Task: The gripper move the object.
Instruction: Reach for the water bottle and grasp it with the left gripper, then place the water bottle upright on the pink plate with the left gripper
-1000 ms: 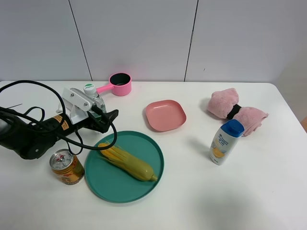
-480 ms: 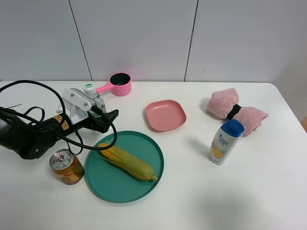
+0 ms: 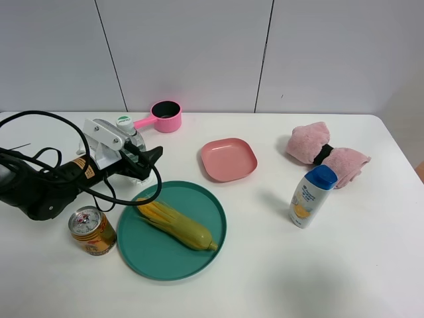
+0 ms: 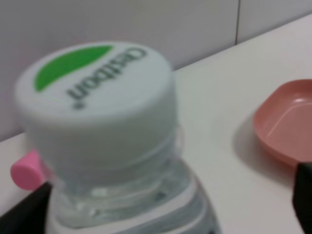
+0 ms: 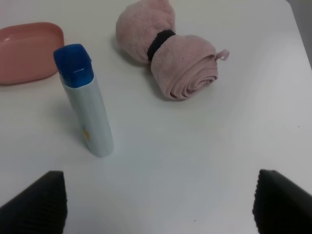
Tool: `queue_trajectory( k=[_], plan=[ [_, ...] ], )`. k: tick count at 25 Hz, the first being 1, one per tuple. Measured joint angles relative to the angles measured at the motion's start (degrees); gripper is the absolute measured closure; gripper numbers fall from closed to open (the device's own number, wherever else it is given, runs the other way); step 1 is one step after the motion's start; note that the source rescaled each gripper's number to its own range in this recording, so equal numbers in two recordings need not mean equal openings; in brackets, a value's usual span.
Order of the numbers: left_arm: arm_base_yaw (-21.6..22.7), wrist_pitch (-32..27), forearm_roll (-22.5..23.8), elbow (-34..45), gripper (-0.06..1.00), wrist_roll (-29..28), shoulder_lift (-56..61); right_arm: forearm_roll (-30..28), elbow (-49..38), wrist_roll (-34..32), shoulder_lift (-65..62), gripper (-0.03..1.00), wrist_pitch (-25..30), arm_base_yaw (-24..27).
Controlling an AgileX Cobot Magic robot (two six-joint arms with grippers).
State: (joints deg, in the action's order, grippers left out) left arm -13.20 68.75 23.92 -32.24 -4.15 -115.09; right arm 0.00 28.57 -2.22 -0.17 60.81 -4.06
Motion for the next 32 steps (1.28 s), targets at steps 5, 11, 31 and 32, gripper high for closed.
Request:
queue_trajectory(
  k=[5, 11, 31, 32],
  plan=[
    [0.0, 0.3, 0.4, 0.0, 0.93, -0.2, 0.0, 0.0, 0.0, 0.0, 0.0, -0.03, 0.0, 0.0],
    [0.0, 0.2, 0.7, 0.0, 0.92, -0.4, 0.2, 0.0, 0.0, 0.0, 0.0, -0.03, 0.0, 0.0],
    [-1.3, -22.6, 37.6, -15.9, 0.92, -31.2, 17.6, 0.0, 0.0, 0.0, 0.0, -0.03, 0.0, 0.0],
    [-1.9, -22.7, 38.4, -16.8, 0.92, -32.4, 17.6, 0.0, 0.0, 0.0, 0.0, -0.03, 0.0, 0.0]
  ],
)
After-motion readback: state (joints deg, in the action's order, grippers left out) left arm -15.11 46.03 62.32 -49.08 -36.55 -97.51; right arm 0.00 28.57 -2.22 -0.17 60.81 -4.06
